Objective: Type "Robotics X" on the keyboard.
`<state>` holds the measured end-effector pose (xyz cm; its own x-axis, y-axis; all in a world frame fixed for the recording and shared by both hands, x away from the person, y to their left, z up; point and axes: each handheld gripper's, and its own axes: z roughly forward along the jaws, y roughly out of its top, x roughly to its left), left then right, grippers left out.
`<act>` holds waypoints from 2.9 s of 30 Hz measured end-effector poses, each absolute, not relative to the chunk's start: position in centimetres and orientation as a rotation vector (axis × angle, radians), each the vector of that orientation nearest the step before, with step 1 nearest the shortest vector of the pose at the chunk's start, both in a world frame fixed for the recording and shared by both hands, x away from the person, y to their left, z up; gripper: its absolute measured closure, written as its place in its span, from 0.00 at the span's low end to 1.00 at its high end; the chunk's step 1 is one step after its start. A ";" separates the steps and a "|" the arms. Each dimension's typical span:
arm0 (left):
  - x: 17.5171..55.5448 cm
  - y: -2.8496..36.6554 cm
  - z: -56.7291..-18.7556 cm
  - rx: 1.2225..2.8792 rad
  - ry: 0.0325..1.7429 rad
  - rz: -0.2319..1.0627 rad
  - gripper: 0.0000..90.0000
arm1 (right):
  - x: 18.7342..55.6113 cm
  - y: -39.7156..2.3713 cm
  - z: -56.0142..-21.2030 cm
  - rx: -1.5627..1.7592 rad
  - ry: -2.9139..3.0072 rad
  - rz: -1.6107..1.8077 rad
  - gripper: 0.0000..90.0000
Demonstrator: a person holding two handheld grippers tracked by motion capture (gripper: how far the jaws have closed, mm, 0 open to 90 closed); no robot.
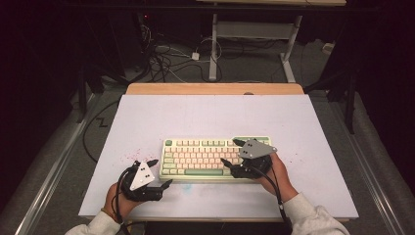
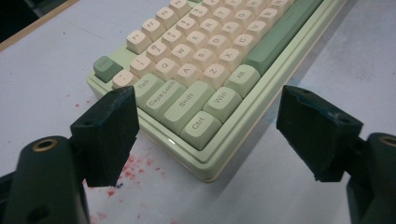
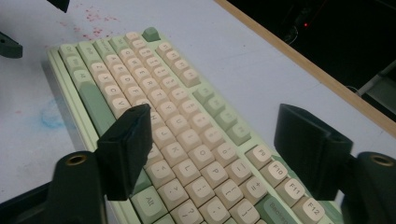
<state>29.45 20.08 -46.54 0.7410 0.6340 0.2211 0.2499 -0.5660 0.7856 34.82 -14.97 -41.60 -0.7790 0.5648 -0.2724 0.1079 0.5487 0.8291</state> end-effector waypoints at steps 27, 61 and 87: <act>29.9 19.6 -45.2 2.151 0.713 0.593 0.43 | 30.7 -20.6 -42.2 0.577 2.130 1.192 0.22; 37.3 10.6 -43.4 2.379 0.598 0.460 0.97 | 28.7 -22.0 -44.5 0.601 2.182 1.136 0.22; 38.6 8.9 -44.9 2.427 0.616 0.449 0.97 | 28.8 -21.8 -44.8 0.578 2.202 1.105 0.23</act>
<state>38.60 8.92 -44.89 0.8362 0.5210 0.1713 0.3224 -0.7196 0.6150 28.76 -21.75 -44.80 -0.7241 0.6122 -0.3176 0.1113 0.5581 0.8223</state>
